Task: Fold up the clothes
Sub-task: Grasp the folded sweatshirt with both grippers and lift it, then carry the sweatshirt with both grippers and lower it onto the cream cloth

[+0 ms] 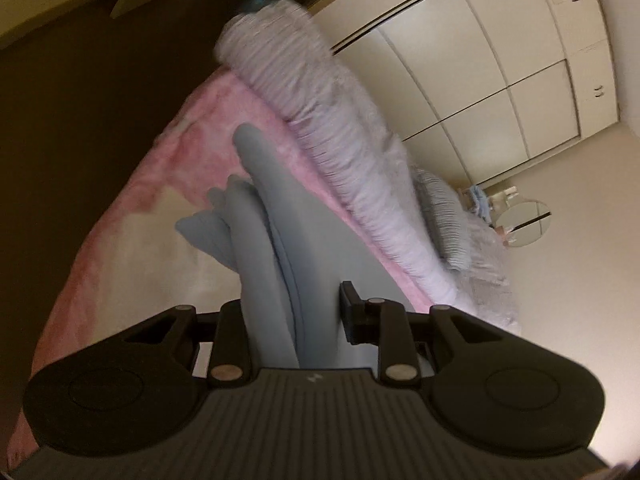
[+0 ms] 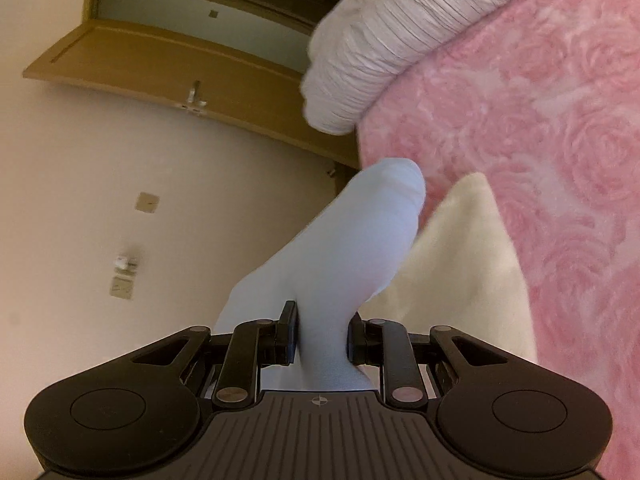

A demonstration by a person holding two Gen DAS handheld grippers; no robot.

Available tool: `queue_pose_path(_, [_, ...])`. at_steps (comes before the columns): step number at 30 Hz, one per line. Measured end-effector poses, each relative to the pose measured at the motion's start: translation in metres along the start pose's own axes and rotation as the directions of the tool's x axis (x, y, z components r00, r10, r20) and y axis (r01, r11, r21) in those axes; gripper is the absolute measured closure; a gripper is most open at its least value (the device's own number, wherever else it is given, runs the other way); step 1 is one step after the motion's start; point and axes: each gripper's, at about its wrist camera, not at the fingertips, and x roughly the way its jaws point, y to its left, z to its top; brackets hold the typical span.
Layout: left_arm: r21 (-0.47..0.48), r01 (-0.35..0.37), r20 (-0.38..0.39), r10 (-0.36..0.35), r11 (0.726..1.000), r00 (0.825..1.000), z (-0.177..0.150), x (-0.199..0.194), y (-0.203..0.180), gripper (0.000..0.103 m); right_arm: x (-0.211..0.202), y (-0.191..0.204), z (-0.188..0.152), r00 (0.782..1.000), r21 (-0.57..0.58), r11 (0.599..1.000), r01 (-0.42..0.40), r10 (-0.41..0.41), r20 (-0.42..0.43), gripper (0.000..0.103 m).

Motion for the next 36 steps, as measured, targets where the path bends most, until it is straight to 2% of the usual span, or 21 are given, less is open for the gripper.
queue_pose_path(3, [-0.051,-0.086,-0.086,0.081,0.995,0.993,-0.006,0.047,0.051,0.078,0.038,-0.047,-0.009,0.992,0.057,0.991,0.117,-0.114,-0.06,0.08])
queue_pose_path(4, [-0.057,-0.103,-0.105,0.097,0.993,0.99,-0.011,0.056,0.062,0.078,0.05,-0.062,-0.014,0.981,0.083,0.981,0.176,-0.167,-0.104,0.077])
queue_pose_path(5, [-0.062,-0.121,-0.124,0.112,0.991,0.986,-0.016,0.065,0.073,0.076,0.057,-0.073,-0.018,0.975,0.094,0.975,0.201,-0.19,-0.118,0.073])
queue_pose_path(6, [-0.074,-0.126,-0.134,0.115,0.989,0.984,-0.019,0.07,0.082,0.076,0.058,-0.08,-0.023,0.976,0.094,0.975,0.2,-0.19,-0.108,0.072])
queue_pose_path(8, [-0.116,-0.102,-0.126,0.087,0.988,0.988,-0.019,0.064,0.087,0.075,0.053,-0.086,-0.026,0.981,0.101,0.979,0.177,-0.167,-0.095,0.061])
queue_pose_path(10, [-0.131,-0.11,-0.13,0.093,0.985,0.987,-0.021,0.058,0.086,0.073,0.045,-0.089,-0.027,0.978,0.112,0.975,0.19,-0.178,-0.108,0.055])
queue_pose_path(14, [-0.15,-0.137,-0.152,0.114,0.979,0.982,-0.029,0.039,0.084,0.072,0.021,-0.089,-0.036,0.971,0.1,0.97,0.22,-0.208,-0.115,0.05])
queue_pose_path(20, [-0.185,-0.151,-0.156,0.123,0.971,0.98,-0.06,-0.003,0.084,0.071,0.0,-0.08,-0.065,0.958,0.085,0.961,0.264,-0.251,-0.141,0.052])
queue_pose_path(22, [-0.156,-0.151,-0.158,0.126,0.976,0.979,-0.063,-0.005,0.081,0.073,-0.001,-0.074,-0.072,0.953,0.077,0.956,0.283,-0.271,-0.137,0.069])
queue_pose_path(23, [-0.138,-0.152,-0.16,0.13,0.979,0.979,-0.064,-0.006,0.079,0.081,0.0,-0.071,-0.072,0.948,0.066,0.952,0.297,-0.286,-0.14,0.073])
queue_pose_path(25, [-0.096,-0.152,-0.16,0.135,0.984,0.978,-0.063,-0.008,0.075,0.088,0.003,-0.061,-0.066,0.941,0.023,0.952,0.304,-0.297,-0.16,0.078])
queue_pose_path(28, [-0.085,-0.127,-0.135,0.114,0.988,0.984,-0.062,-0.021,0.069,0.091,0.0,-0.048,-0.057,0.942,-0.039,0.96,0.276,-0.278,-0.19,0.083])
queue_pose_path(30, [-0.066,-0.127,-0.14,0.117,0.99,0.983,-0.068,-0.026,0.067,0.091,-0.009,-0.048,-0.062,0.938,-0.053,0.961,0.271,-0.276,-0.209,0.083])
queue_pose_path(32, [-0.039,-0.175,-0.168,0.166,0.984,0.972,-0.075,-0.019,0.072,0.089,-0.01,-0.057,-0.068,0.925,-0.046,0.952,0.303,-0.305,-0.226,0.083])
queue_pose_path(34, [-0.013,-0.226,-0.185,0.22,0.974,0.958,-0.08,-0.007,0.076,0.085,-0.009,-0.064,-0.073,0.913,-0.026,0.942,0.335,-0.331,-0.24,0.077])
queue_pose_path(36, [0.004,-0.238,-0.189,0.235,0.971,0.953,-0.075,-0.008,0.071,0.082,-0.006,-0.07,-0.074,0.902,0.017,0.93,0.368,-0.353,-0.249,0.072])
